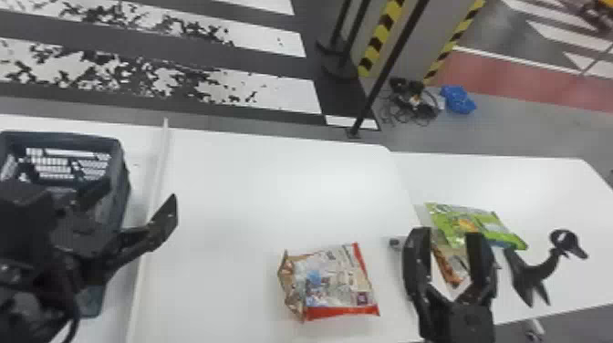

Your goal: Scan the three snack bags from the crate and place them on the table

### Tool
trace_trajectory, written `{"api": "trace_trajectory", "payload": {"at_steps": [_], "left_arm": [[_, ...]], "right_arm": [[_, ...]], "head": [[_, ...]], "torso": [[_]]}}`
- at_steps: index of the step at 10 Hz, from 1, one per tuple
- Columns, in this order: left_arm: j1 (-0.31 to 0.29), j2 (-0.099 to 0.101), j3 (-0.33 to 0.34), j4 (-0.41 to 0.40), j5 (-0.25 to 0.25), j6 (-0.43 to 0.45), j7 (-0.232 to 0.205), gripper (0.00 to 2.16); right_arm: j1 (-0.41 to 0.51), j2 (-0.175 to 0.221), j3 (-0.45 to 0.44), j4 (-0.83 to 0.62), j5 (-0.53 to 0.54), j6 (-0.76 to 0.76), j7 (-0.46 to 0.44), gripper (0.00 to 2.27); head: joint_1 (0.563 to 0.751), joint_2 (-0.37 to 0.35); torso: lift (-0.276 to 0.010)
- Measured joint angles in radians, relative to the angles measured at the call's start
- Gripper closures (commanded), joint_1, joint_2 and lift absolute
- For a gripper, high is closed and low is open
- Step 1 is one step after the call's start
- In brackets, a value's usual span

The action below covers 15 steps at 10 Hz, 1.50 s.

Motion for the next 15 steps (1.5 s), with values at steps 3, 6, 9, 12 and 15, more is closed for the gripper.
{"api": "trace_trajectory", "payload": {"at_steps": [3,6,9,12,15], "left_arm": [[0.123,-0.022,0.165,-0.106,0.146,-0.009,-0.020,0.08],[0.200,-0.042,0.260,-0.151,0.205,0.012,-0.040,0.07],[0.228,-0.061,0.332,-0.153,0.263,0.032,-0.100,0.07],[0.231,-0.074,0.387,-0.144,0.320,0.073,-0.160,0.07],[0.233,-0.082,0.381,-0.148,0.309,0.095,-0.058,0.08]], "right_arm": [[0.016,0.002,0.003,-0.022,-0.012,0.127,0.137,0.50],[0.012,0.007,0.013,-0.062,-0.050,0.381,0.304,2.10],[0.032,0.010,0.018,-0.135,-0.063,0.674,0.378,2.22],[0.018,0.040,-0.021,-0.021,-0.056,0.659,0.354,2.22],[-0.023,0.054,-0.107,0.147,-0.075,0.600,0.313,2.22]], "head": [[0.695,-0.230],[0.695,-0.106],[0.695,-0.001],[0.695,-0.017],[0.695,-0.122]], "torso": [[-0.037],[-0.037],[-0.037],[-0.037],[-0.037]]}}
